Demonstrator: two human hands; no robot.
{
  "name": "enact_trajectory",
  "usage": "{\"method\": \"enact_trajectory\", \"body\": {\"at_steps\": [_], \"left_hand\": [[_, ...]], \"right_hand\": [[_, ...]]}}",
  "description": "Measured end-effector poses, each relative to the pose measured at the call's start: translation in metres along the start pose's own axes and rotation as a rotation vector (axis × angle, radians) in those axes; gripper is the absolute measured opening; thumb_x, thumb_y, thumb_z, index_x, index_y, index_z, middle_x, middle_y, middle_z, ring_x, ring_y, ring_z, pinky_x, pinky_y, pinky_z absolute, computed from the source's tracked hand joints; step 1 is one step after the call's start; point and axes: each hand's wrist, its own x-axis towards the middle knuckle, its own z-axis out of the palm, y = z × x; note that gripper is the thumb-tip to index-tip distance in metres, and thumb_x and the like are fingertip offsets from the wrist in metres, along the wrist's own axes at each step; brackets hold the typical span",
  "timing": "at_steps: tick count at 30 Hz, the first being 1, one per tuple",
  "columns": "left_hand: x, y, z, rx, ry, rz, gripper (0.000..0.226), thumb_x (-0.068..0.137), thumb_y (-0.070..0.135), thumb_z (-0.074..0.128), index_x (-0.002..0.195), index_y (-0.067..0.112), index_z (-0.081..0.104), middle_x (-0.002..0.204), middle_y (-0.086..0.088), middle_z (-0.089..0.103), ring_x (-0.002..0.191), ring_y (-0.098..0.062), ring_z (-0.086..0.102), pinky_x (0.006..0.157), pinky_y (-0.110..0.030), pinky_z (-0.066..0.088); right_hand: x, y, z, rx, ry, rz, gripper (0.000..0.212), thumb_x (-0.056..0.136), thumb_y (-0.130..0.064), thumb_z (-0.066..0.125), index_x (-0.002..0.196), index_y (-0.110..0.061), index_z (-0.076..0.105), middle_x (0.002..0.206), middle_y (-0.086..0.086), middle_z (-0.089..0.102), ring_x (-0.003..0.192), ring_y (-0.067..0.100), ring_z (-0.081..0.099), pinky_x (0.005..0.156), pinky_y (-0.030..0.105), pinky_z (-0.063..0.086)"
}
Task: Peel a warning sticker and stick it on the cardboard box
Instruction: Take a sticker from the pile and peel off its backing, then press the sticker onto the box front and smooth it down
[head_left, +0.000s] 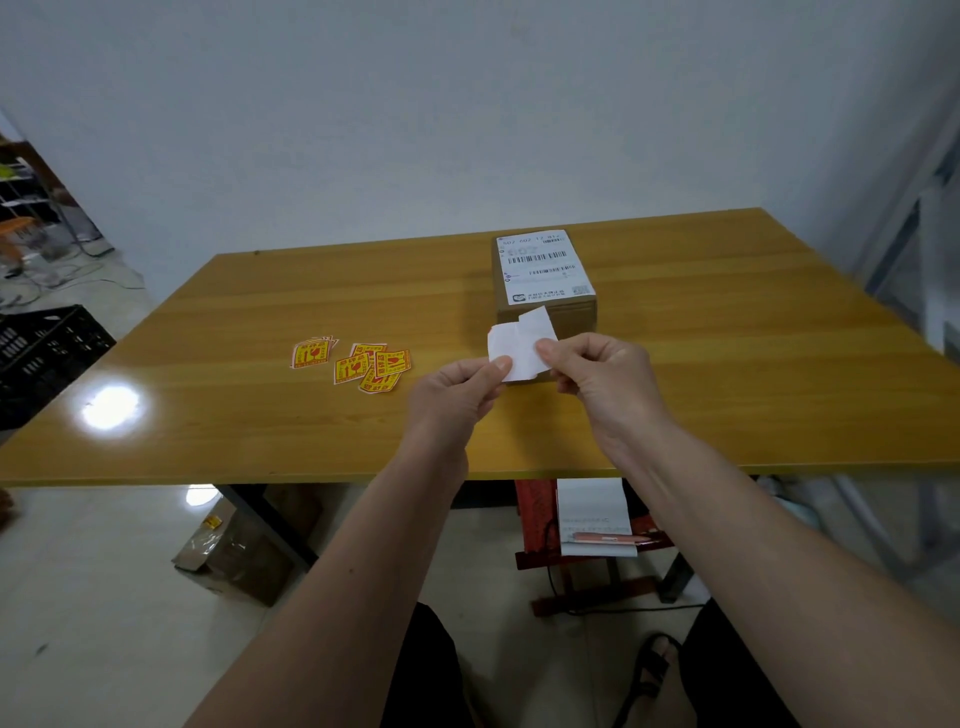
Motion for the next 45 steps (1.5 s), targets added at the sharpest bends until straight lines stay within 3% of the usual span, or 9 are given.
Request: {"method": "enact_trajectory", "body": {"at_steps": [24,34,38,45], "left_hand": [[0.014,0.006,-0.010,0.190,0.005,0.041,0.017,0.073,0.023,0.078,0.060,0.020,0.068,0.066,-0.001,0.061,0.071,-0.016,0.053,0.079,-0.033,0.044],[0.017,0.000,-0.012,0.176,0.012,-0.012,0.014,0.075,0.022,0.076,0.065,0.018,0.067,0.065,-0.002,0.060,0.063,-0.011,0.051,0.069,-0.026,0.043],[0.024,0.000,-0.033,0.108,0.122,-0.060,0.014,0.077,0.021,0.075,0.069,0.018,0.064,0.056,0.005,0.056,0.057,-0.005,0.050,0.062,-0.018,0.043],[0.017,-0.010,-0.014,0.162,0.054,-0.076,0.015,0.075,0.023,0.076,0.068,0.019,0.064,0.065,0.004,0.059,0.067,-0.008,0.054,0.073,-0.025,0.048]], "right_hand": [[0.009,0.002,-0.014,-0.040,-0.013,-0.028,0.020,0.077,-0.013,0.074,0.061,-0.012,0.064,0.066,0.004,0.060,0.063,0.012,0.050,0.062,0.022,0.045],[0.009,0.007,-0.022,-0.045,0.027,-0.008,0.021,0.077,-0.012,0.075,0.059,-0.013,0.063,0.061,0.000,0.058,0.061,0.012,0.048,0.063,0.024,0.046],[0.019,0.000,-0.046,0.048,0.160,0.013,0.018,0.077,-0.010,0.074,0.063,-0.012,0.064,0.062,0.000,0.057,0.058,0.011,0.049,0.062,0.024,0.045],[0.024,0.014,-0.060,-0.234,0.174,0.025,0.025,0.080,-0.013,0.072,0.060,-0.015,0.058,0.062,0.000,0.055,0.058,0.013,0.047,0.064,0.029,0.045]]}}
